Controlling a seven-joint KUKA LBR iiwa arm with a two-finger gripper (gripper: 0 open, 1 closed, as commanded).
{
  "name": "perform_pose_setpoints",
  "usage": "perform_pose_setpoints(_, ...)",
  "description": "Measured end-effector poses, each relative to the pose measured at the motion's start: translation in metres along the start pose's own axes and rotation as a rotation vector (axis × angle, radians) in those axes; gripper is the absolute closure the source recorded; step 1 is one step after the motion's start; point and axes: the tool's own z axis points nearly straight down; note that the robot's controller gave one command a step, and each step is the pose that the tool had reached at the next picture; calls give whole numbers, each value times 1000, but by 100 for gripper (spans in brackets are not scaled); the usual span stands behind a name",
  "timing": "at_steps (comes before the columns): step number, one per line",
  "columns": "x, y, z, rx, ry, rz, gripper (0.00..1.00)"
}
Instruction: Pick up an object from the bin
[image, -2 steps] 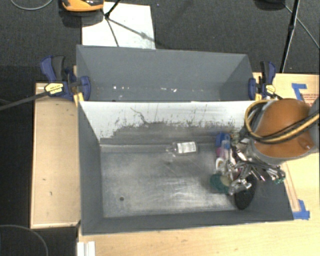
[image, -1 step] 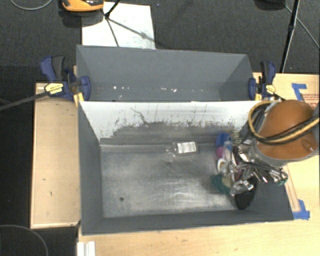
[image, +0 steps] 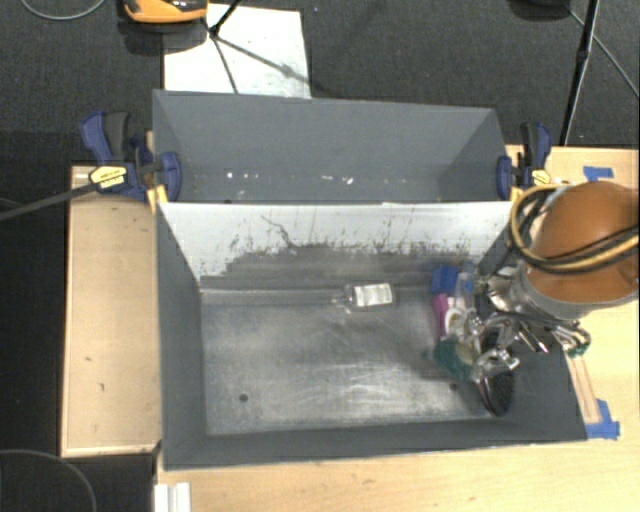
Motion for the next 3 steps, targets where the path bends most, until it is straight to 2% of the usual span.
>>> perform_pose_setpoints(2, 0, 1, 13, -9, 1, -21, 100)
perform_pose_setpoints(3, -1, 1, 13, -8, -4, -18, 100)
